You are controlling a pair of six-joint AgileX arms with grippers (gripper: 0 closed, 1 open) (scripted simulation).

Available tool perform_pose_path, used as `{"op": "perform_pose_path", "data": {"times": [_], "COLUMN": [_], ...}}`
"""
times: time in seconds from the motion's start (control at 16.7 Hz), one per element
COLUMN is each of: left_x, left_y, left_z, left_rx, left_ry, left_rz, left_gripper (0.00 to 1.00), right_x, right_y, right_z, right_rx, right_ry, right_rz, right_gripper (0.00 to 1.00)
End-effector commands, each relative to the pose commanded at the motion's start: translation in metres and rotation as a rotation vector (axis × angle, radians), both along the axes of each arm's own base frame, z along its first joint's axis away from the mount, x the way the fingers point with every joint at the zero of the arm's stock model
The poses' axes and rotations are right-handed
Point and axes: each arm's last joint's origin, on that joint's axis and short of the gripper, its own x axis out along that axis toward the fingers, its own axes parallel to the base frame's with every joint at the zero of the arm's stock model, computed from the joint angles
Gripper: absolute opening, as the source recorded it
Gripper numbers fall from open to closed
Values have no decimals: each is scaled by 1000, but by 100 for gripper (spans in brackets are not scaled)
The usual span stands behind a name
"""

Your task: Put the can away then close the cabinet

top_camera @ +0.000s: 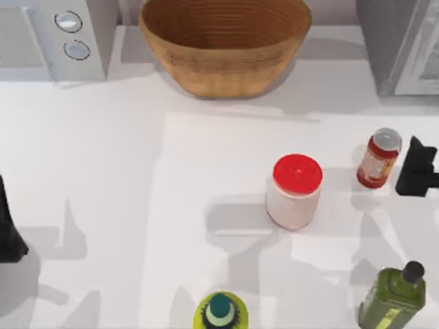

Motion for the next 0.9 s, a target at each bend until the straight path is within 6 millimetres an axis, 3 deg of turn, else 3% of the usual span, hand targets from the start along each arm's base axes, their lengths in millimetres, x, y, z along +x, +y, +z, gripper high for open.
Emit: {"op": "perform_pose_path", "data": {"times": [0.18,0.42,0.9], "left_x": [0,0,0], "left_y": [0,0,0], "left_z": [0,0,0], "left_rx": [0,0,0], "left_ry": [0,0,0], "left_rz": [0,0,0], "left_gripper": [100,100,100], "right_x": [24,34,34], "right_y": [22,44,49], "right_z": [-26,-56,-64], "right_rx": [-29,-69,-82], "right_ry": [79,143,162], "right_rz": [-4,8,15], "right_gripper": [100,100,100]}}
